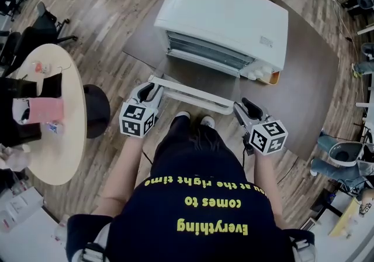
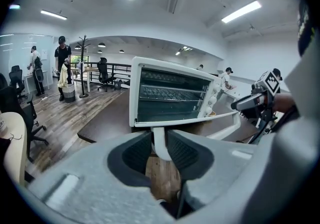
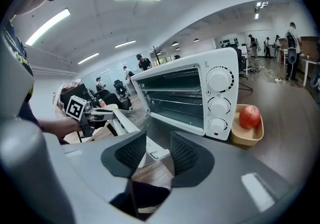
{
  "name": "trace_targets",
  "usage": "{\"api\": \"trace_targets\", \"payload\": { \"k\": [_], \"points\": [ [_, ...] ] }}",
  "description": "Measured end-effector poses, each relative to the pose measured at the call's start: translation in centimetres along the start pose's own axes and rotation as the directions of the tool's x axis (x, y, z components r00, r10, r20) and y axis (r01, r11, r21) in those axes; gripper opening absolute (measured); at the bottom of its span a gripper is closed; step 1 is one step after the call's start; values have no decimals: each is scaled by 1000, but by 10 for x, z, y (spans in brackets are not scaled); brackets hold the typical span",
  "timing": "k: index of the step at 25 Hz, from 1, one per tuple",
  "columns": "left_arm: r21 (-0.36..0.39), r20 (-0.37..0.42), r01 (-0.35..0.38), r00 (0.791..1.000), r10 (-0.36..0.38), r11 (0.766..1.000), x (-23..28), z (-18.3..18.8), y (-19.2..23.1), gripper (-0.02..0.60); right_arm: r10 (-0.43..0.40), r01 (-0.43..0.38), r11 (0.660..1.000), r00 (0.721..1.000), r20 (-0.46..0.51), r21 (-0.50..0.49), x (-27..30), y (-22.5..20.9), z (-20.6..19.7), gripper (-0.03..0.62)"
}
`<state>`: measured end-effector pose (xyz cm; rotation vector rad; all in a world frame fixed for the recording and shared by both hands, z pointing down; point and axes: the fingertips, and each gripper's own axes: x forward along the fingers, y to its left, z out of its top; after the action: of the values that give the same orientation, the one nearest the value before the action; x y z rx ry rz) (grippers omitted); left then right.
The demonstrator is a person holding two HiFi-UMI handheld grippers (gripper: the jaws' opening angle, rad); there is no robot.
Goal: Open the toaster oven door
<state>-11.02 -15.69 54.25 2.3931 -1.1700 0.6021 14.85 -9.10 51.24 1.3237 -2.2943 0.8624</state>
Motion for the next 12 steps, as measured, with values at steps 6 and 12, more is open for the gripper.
{"api": "trace_targets", "payload": {
  "k": [6, 12],
  "points": [
    [-19, 8, 2, 1000, -2, 1000, 0, -11, 1, 94, -2, 2, 999, 1000, -4, -38, 4, 4, 2, 156],
    [-14, -38, -4, 999, 4, 1000, 2, -31, 1, 87, 9, -9, 999, 1000, 10, -52, 5, 6, 11, 152]
  ]
}}
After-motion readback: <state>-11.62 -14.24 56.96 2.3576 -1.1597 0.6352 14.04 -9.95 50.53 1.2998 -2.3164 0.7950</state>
